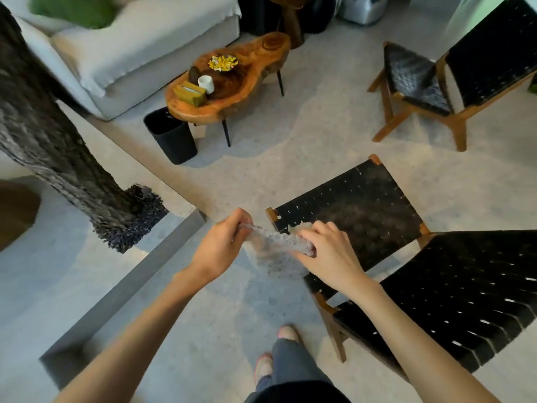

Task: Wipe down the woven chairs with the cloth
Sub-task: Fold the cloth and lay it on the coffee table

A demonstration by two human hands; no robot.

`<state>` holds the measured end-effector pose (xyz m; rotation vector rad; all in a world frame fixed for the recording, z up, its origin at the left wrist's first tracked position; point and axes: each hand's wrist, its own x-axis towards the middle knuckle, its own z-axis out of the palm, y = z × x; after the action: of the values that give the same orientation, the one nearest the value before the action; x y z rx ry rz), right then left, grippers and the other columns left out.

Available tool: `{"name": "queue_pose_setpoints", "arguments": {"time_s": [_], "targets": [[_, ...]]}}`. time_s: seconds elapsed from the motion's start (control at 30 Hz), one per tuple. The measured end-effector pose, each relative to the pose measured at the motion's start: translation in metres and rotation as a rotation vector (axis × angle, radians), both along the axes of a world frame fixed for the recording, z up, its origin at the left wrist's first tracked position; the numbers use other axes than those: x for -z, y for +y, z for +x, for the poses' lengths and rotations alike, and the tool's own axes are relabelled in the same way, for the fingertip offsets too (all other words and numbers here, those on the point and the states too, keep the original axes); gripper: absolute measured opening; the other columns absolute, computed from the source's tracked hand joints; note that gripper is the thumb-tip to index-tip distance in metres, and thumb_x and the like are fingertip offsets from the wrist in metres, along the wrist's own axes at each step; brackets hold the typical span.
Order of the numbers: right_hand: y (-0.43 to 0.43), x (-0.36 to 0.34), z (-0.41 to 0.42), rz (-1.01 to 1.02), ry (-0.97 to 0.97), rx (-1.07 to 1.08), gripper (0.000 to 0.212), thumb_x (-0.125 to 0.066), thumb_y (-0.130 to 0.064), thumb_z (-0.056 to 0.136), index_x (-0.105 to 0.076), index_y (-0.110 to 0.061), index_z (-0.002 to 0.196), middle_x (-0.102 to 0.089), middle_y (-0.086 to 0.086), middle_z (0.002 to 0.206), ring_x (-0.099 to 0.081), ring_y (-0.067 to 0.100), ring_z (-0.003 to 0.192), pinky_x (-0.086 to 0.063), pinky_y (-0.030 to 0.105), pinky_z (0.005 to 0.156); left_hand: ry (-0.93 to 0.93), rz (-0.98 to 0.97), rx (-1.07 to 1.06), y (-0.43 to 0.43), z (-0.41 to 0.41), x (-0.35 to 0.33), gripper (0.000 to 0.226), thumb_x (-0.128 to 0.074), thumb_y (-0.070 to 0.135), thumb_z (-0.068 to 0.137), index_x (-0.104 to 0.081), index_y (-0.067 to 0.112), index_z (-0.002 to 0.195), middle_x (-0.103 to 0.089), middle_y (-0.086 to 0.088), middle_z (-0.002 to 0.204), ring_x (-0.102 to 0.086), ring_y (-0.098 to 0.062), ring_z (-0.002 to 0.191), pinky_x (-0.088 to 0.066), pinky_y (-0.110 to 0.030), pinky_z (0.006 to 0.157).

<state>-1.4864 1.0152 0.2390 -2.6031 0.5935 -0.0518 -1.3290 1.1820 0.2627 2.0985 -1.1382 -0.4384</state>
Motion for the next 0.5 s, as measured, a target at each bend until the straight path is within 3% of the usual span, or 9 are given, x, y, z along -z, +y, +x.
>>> {"name": "queue_pose_setpoints", "arguments": {"time_s": [0.1, 0.27, 0.37, 0.5], "targets": [[-0.018, 0.006, 0.032, -0.085, 0.01, -0.034, 0.037, -0.062, -0.049, 0.086, -0.064, -0.022, 0.112, -0.053, -0.004, 0.116, -0.043, 0.014, 0.108, -0.039, 0.031, 0.091, 0.013, 0.025, -0.053, -0.005, 0.037, 0.007, 0.007, -0.047, 0.015, 0.098, -0.047, 0.015, 0.092, -0.055, 0.002, 0.076, -0.052, -0.019, 0.07, -0.042, -0.039, 0.065], [-0.067, 0.017, 0.106, -0.136, -0.006, -0.05, 0.026, -0.063, -0.042, 0.088, -0.068, -0.02, 0.099, -0.054, -0.006, 0.12, -0.044, 0.015, 0.112, -0.04, 0.034, 0.094, -0.023, 0.11, -0.105, -0.032, 0.114, 0.021, 0.011, -0.047, 0.022, 0.098, -0.045, 0.024, 0.088, -0.051, 0.009, 0.075, -0.046, -0.008, 0.067, -0.035, -0.033, 0.06], [-0.101, 0.017, 0.164, -0.103, -0.001, -0.081, 0.021, -0.06, -0.037, 0.09, -0.064, -0.018, 0.097, -0.063, -0.006, 0.105, -0.05, 0.014, 0.102, -0.039, 0.031, 0.092, -0.022, 0.167, -0.125, -0.053, 0.171, 0.025, 0.007, -0.048, 0.017, 0.098, -0.052, 0.022, 0.095, -0.06, 0.002, 0.092, -0.053, -0.017, 0.081, -0.038, -0.031, 0.067], [-0.14, 0.006, 0.247, -0.066, -0.024, -0.123, 0.017, -0.062, -0.028, 0.092, -0.063, -0.011, 0.093, -0.069, 0.0, 0.088, -0.06, 0.02, 0.081, -0.041, 0.032, 0.08, -0.102, 0.271, -0.153, -0.079, 0.245, 0.029, 0.023, -0.049, 0.008, 0.097, -0.059, 0.007, 0.117, -0.062, -0.009, 0.114, -0.057, -0.027, 0.103, -0.04, -0.029, 0.083]]}}
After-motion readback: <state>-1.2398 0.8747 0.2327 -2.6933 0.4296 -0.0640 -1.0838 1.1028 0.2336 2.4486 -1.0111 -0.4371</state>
